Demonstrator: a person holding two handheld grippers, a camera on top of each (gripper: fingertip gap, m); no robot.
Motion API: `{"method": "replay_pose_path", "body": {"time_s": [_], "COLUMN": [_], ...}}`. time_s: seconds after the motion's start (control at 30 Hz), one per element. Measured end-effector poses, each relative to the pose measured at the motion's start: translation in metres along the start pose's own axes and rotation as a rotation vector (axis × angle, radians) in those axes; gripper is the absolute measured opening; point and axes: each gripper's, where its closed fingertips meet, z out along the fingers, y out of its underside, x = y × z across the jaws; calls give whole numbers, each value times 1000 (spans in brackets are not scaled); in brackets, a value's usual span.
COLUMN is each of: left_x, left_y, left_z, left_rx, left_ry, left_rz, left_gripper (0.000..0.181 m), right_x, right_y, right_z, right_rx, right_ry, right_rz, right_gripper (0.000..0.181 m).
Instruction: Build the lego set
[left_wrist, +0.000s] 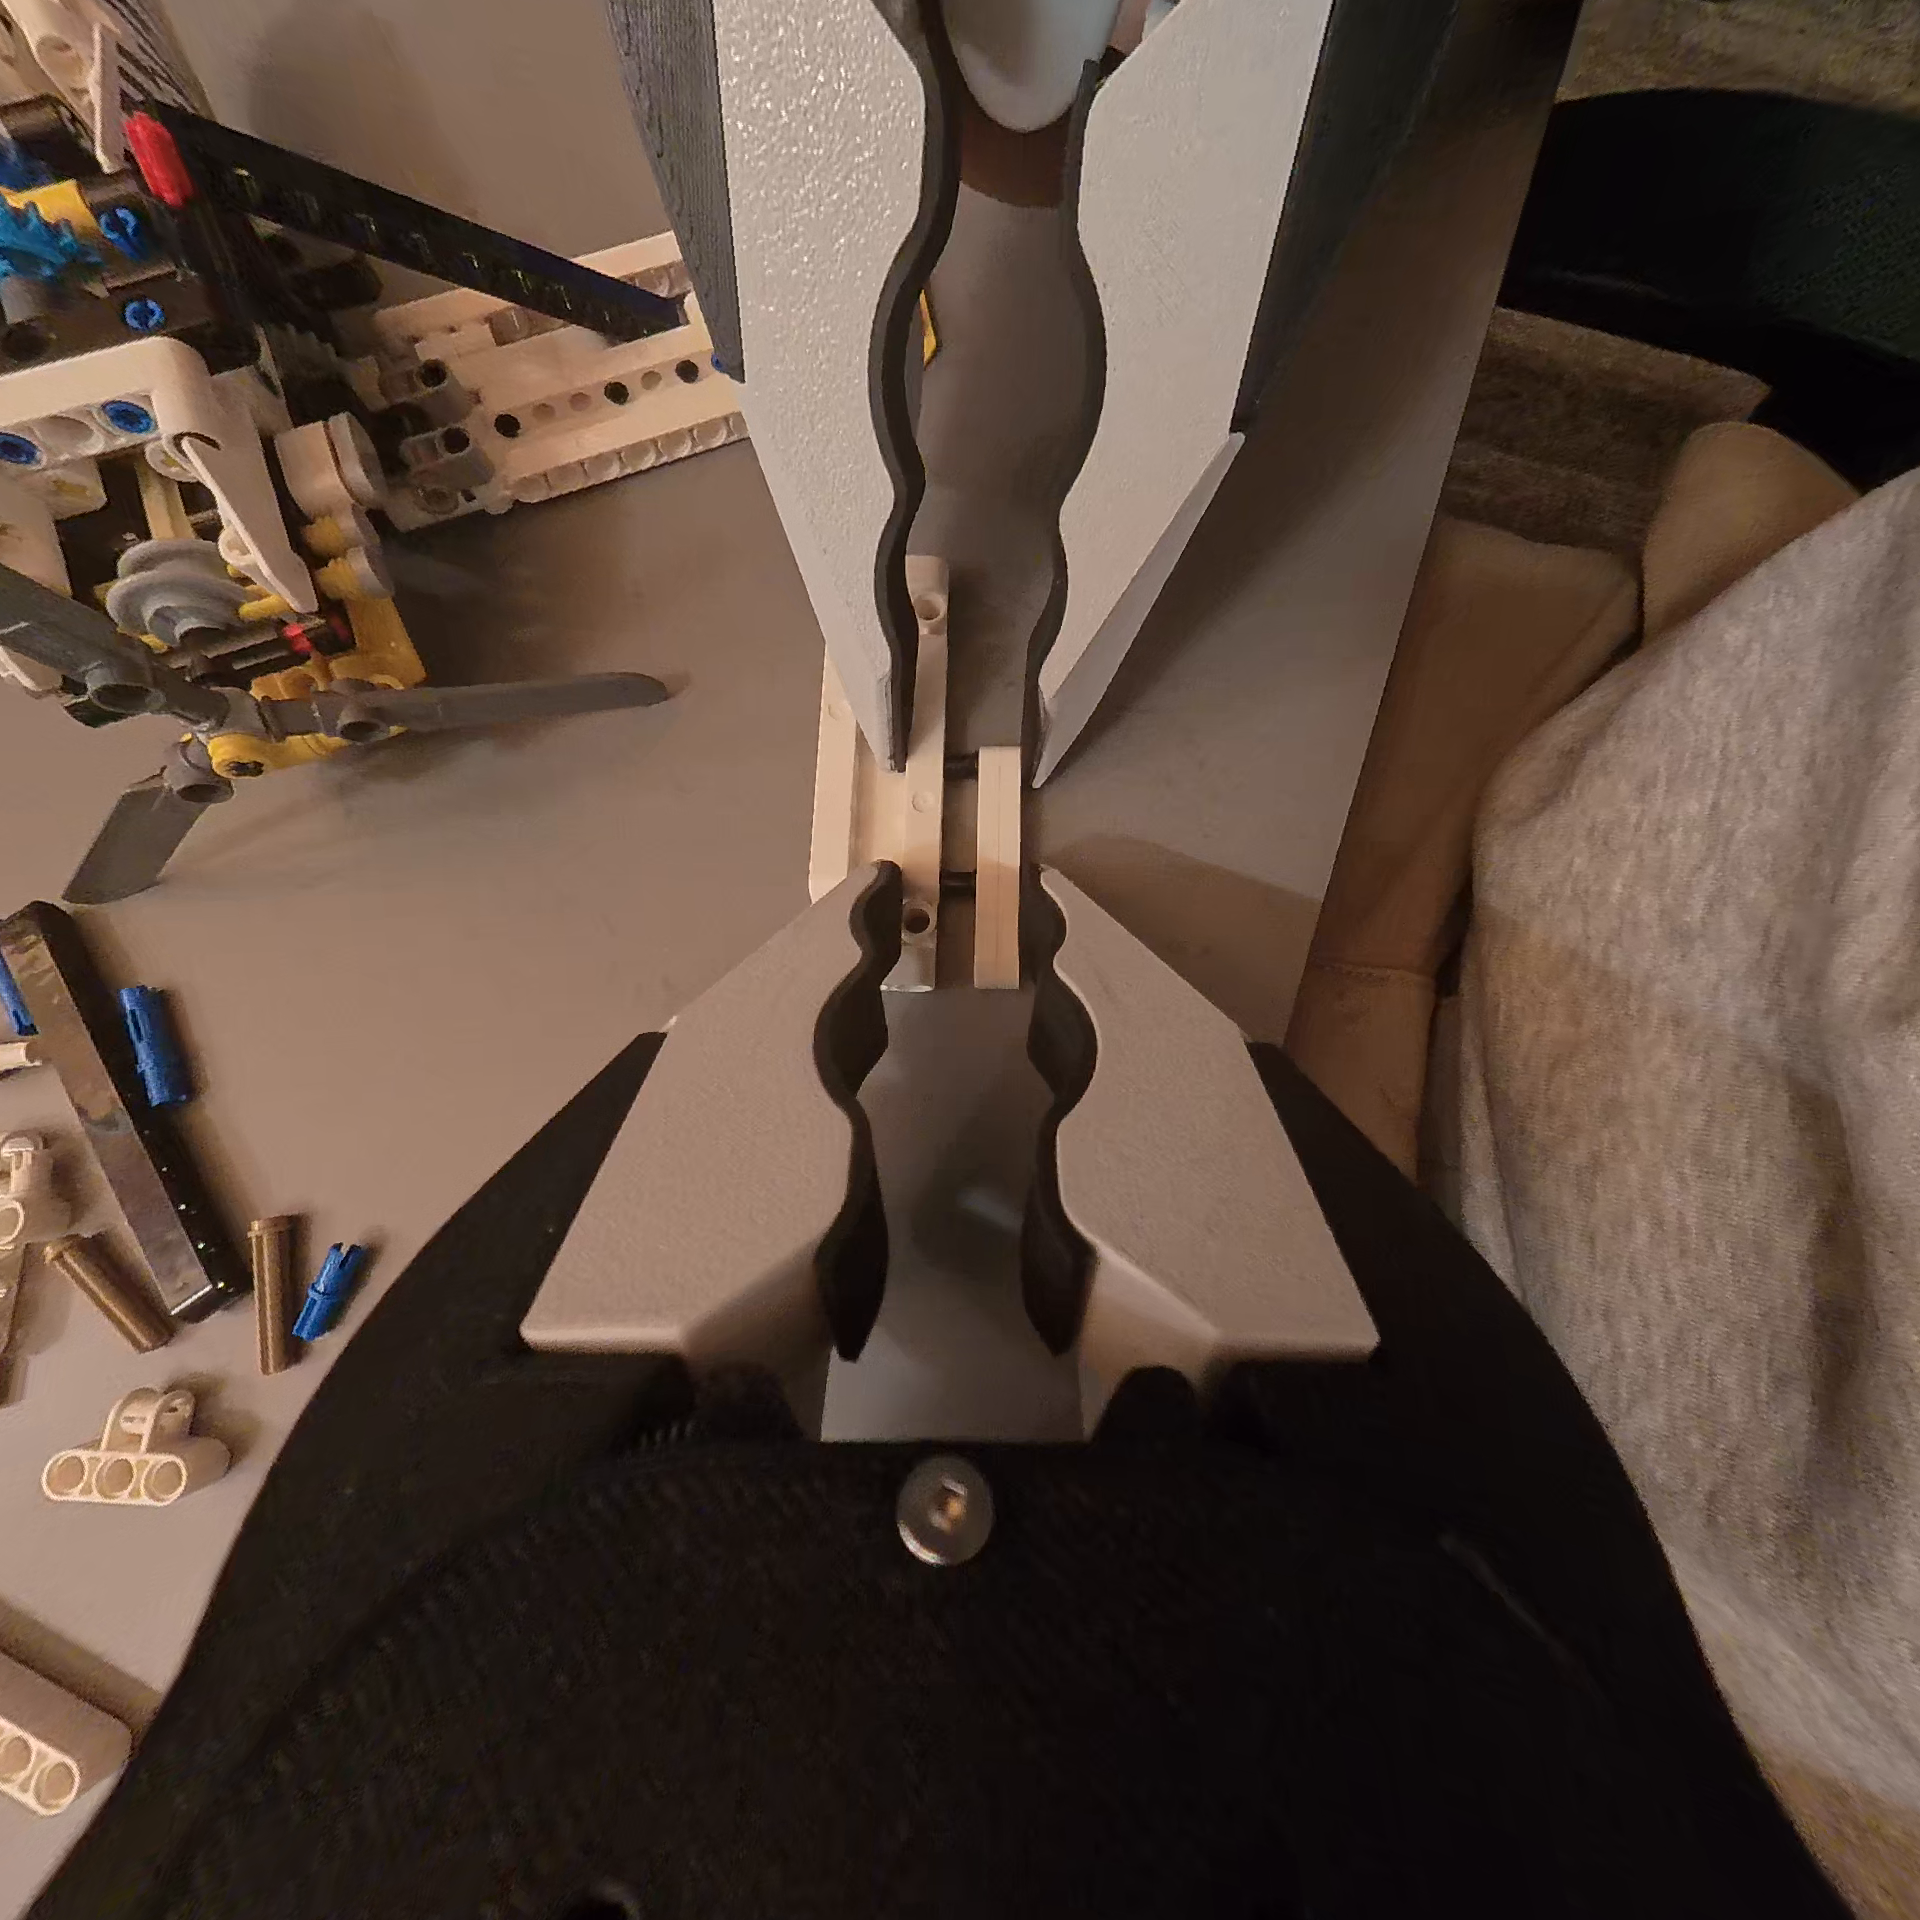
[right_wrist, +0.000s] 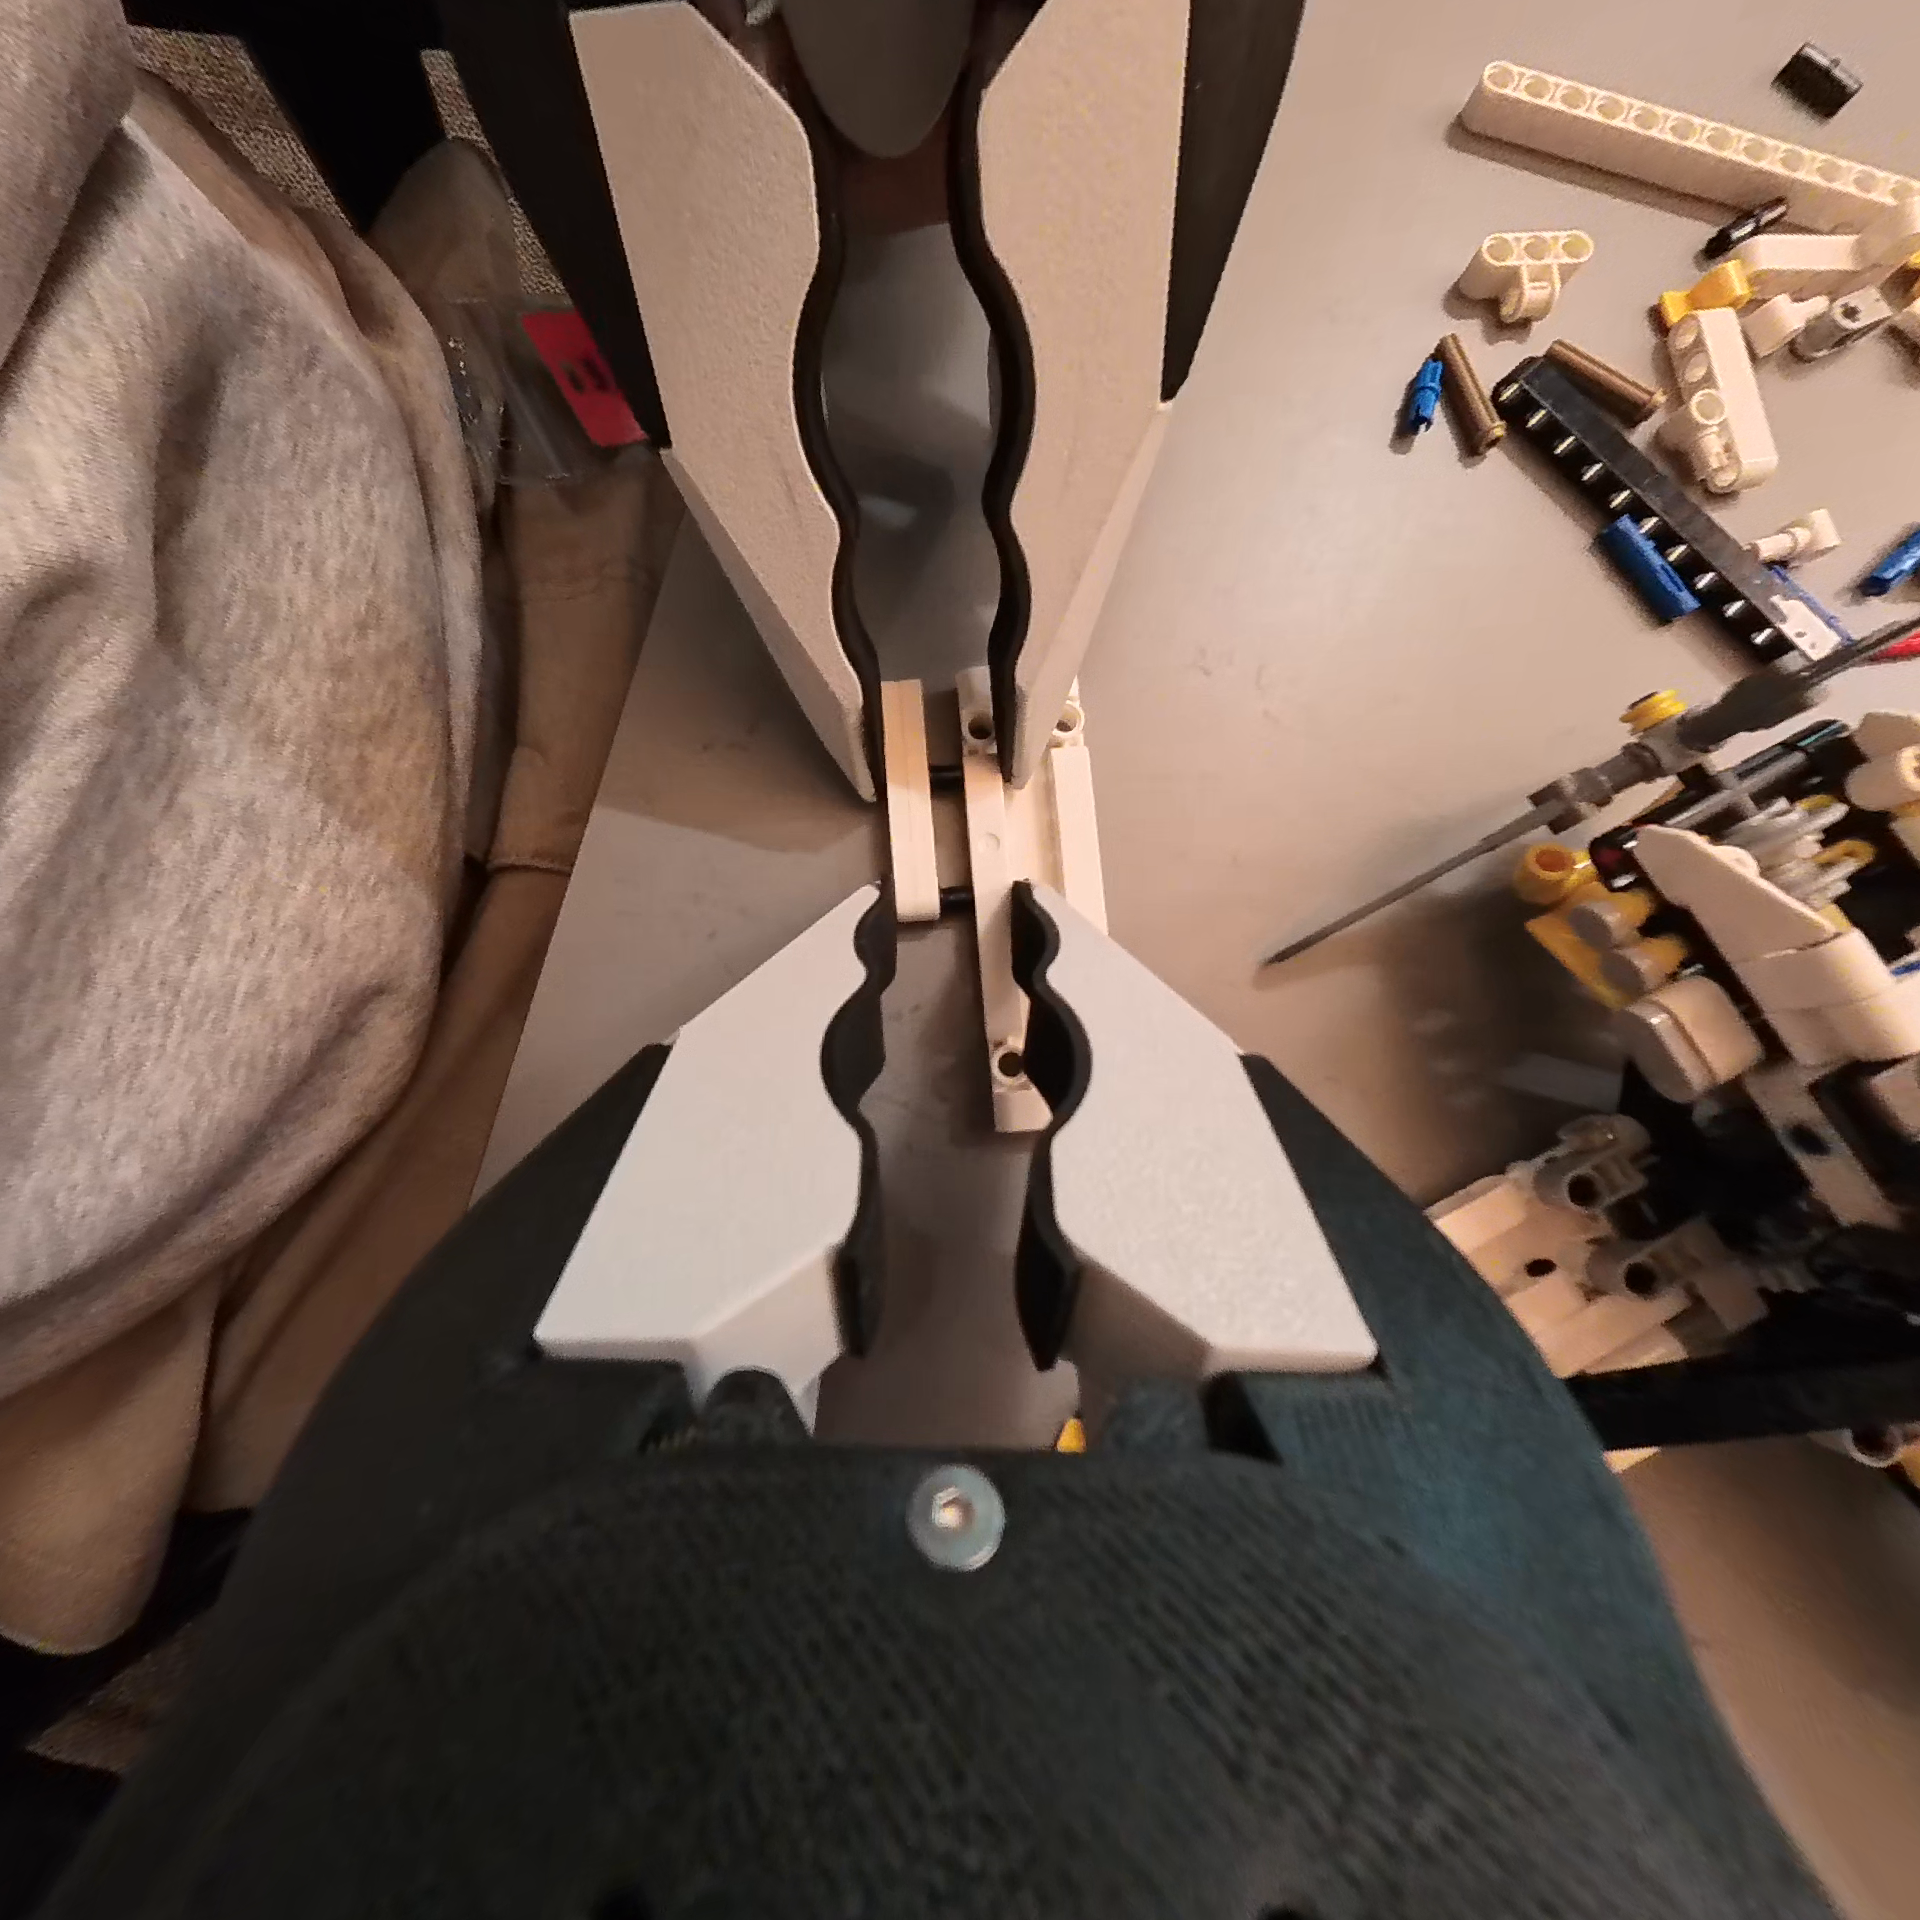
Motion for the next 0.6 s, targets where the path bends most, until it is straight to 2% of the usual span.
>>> {"method": "replay_pose_path", "body": {"time_s": [0.6], "left_x": [0], "left_y": [1], "left_z": [0], "left_rx": [-3], "left_ry": [60], "left_rz": [-73], "left_gripper": [22], "right_x": [0], "right_y": [0], "right_z": [1], "right_rx": [1], "right_ry": [15], "right_rz": [-18], "right_gripper": [17]}}
